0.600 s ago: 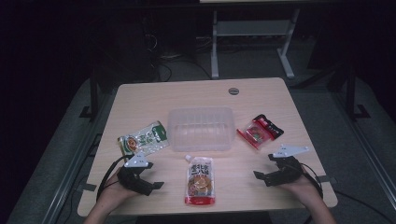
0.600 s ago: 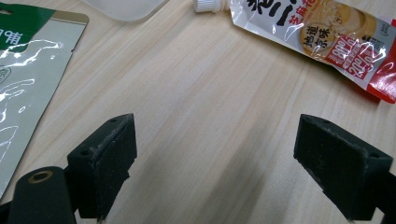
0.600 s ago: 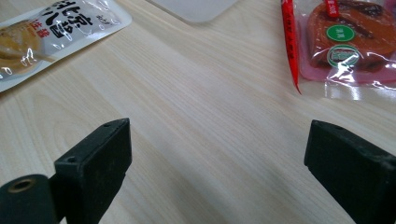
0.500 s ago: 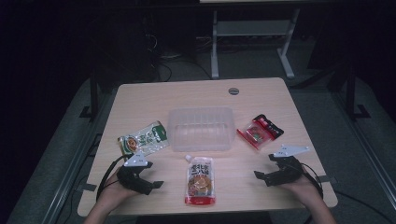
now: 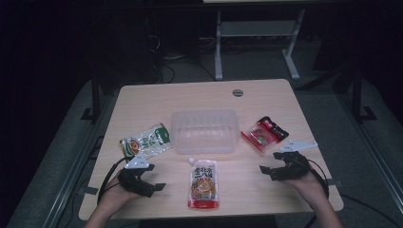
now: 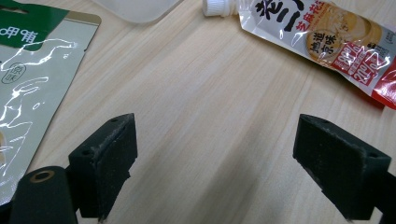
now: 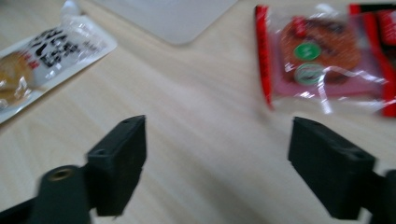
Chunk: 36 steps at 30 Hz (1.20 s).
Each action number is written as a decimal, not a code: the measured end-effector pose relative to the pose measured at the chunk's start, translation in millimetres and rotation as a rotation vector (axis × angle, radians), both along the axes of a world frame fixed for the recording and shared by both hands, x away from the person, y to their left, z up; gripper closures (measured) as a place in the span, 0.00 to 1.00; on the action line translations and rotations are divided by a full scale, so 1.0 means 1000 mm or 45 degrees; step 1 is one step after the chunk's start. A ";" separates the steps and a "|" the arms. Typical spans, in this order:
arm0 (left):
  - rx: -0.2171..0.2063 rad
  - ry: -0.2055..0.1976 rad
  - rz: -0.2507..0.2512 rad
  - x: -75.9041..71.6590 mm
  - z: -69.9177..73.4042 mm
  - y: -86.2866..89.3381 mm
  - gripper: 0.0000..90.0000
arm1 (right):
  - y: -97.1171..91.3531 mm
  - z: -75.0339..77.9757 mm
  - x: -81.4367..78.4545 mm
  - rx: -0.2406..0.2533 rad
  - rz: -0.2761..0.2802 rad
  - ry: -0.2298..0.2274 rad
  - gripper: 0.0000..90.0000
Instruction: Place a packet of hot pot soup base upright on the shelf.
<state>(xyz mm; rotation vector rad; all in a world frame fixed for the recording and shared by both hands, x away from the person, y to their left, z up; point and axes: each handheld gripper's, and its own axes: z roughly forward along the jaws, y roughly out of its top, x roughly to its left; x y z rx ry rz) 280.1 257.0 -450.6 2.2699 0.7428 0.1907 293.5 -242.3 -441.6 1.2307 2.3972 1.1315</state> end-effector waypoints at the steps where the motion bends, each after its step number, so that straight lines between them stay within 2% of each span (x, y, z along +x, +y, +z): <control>1: 0.002 0.002 0.000 0.000 0.000 0.000 0.15 | 0.000 0.003 0.001 -0.008 -0.012 -0.021 0.28; 2: 0.000 0.005 -0.001 0.000 0.000 0.000 0.15 | -0.002 0.007 0.004 -0.008 -0.040 -0.040 0.37; 4: -0.004 0.012 0.004 0.000 0.000 -0.001 0.15 | -0.004 0.010 0.008 -0.009 -0.064 -0.042 0.49; 5: -0.004 0.012 0.004 0.000 0.000 -0.001 0.15 | -0.004 0.010 0.008 -0.009 -0.064 -0.042 0.49; 6: -0.004 0.013 0.003 0.000 0.000 -0.001 0.15 | -0.004 0.011 0.010 -0.011 -0.070 -0.040 0.56; 7: 0.000 0.011 -0.001 0.001 0.000 -0.001 0.15 | -0.004 0.014 0.016 -0.024 -0.065 -0.023 0.73; 9: -0.001 0.012 -0.001 0.001 0.000 -0.002 0.15 | -0.003 0.015 0.022 -0.027 -0.049 -0.011 0.88; 12: 0.006 0.012 -0.006 0.001 0.001 -0.002 0.15 | -0.001 0.017 0.029 -0.029 -0.029 -0.010 0.98; 15: 0.000 0.026 0.002 0.001 0.001 -0.002 0.15 | 0.002 0.020 0.042 -0.060 -0.013 -0.027 1.00; 17: 0.005 0.022 -0.002 0.001 0.001 -0.002 0.15 | 0.003 0.021 0.050 -0.059 -0.028 -0.033 1.00; 18: 0.005 0.023 -0.003 0.001 0.001 -0.002 0.15 | 0.004 0.022 0.060 -0.071 -0.042 -0.042 1.00; 19: -0.003 0.027 0.005 0.000 0.000 -0.002 0.15 | 0.004 0.022 0.060 -0.071 -0.042 -0.042 1.00; 22: 0.007 0.027 0.002 0.002 0.001 -0.002 0.16 | 0.002 0.022 0.075 -0.047 -0.065 -0.044 1.00; 24: -0.007 0.022 0.011 0.002 0.001 -0.002 0.16 | 0.001 0.021 0.083 -0.063 -0.081 -0.036 1.00; 27: -0.005 0.028 0.016 0.002 0.001 -0.001 0.16 | -0.002 0.015 0.101 -0.070 -0.125 -0.043 1.00; 29: 0.003 0.027 0.014 0.003 0.001 -0.002 0.16 | -0.003 0.013 0.105 -0.055 -0.135 -0.043 1.00; 30: 0.012 0.019 0.005 0.004 0.000 -0.002 0.16 | -0.003 0.008 0.114 -0.041 -0.149 -0.027 1.00; 31: 0.013 0.020 0.008 0.004 0.000 -0.002 0.16 | -0.003 0.008 0.114 -0.041 -0.149 -0.027 1.00; 33: 0.013 0.021 0.011 0.004 0.000 -0.002 0.16 | -0.002 0.005 0.123 -0.077 -0.158 -0.024 1.00; 36: 0.003 0.030 0.018 0.004 0.000 -0.003 0.16 | 0.000 0.001 0.135 -0.069 -0.192 -0.010 1.00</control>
